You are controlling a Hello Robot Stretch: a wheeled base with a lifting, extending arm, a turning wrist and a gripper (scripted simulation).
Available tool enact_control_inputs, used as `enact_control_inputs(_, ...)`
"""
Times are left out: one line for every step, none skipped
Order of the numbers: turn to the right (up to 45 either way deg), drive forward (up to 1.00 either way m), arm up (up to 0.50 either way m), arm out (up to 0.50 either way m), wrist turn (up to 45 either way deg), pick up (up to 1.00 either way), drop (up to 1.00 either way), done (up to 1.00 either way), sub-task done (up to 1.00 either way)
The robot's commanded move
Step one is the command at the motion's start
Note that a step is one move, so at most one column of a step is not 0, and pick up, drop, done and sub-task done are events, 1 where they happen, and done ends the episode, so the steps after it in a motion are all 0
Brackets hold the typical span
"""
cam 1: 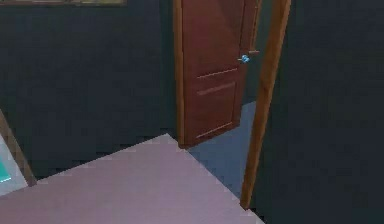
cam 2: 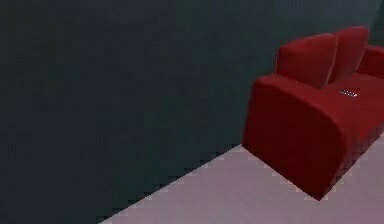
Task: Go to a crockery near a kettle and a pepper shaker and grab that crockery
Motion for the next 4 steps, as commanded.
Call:
enact_control_inputs(-3.0, 0.00, 0.00, 0.00, 0.0, 0.00, 0.00, 0.00, 0.00)
enact_control_inputs(0.0, 1.00, 0.00, 0.00, 0.0, 0.00, 0.00, 0.00, 0.00)
enact_control_inputs(-6.0, 0.00, 0.00, 0.00, 0.0, 0.00, 0.00, 0.00, 0.00)
enact_control_inputs(0.0, 0.20, 0.00, 0.00, 0.0, 0.00, 0.00, 0.00, 0.00)
